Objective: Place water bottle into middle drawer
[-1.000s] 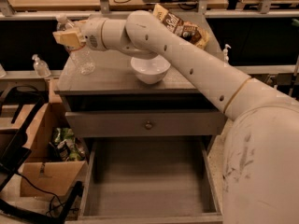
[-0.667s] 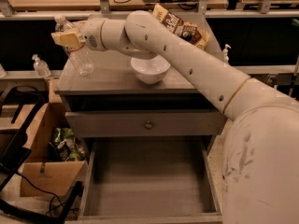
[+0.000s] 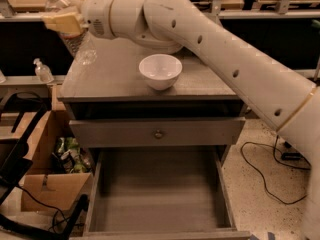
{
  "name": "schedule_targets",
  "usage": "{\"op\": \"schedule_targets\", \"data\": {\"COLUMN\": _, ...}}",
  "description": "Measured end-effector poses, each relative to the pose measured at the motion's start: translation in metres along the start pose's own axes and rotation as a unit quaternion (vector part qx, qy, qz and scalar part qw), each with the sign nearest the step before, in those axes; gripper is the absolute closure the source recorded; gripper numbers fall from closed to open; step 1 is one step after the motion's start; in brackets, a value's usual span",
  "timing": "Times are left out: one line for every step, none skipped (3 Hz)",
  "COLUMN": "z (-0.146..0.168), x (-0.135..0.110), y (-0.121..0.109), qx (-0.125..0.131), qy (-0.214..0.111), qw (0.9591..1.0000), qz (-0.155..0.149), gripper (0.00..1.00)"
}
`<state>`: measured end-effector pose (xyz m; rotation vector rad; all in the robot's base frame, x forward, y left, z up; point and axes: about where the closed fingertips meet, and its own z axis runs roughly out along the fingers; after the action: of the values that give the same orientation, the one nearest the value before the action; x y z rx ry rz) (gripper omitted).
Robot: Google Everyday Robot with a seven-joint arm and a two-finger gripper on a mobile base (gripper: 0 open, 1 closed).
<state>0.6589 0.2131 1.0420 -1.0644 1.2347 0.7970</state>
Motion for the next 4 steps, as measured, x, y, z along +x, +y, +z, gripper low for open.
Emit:
{"op": "schedule_targets", "data": {"z": -0.039, "x": -0.043, "y": 0.076, "qx": 0.017, "qy": -0.009, "qw": 0.9998, "qz": -0.009, "gripper": 1.0}}
{"op": "schedule_targets", "data": {"z": -0.055, "x": -0.006, "y": 0.135, "qx": 0.005, "qy": 0.002, "qw": 0.9999, "qz": 0.016, "gripper": 1.0}}
{"op": "schedule_targets", "data": {"z": -0.094, "x": 0.06, "y": 0.148, "qx": 0.012, "qy": 0.027, "qw": 0.9989, "qz": 0.036, "gripper": 1.0}}
{"op": "schedule_targets", "data": {"z": -0.158, "x": 0.17, "y": 0.076, "qx": 0.029, "qy": 0.063, "qw": 0.9974, "qz": 0.021, "gripper": 1.0}}
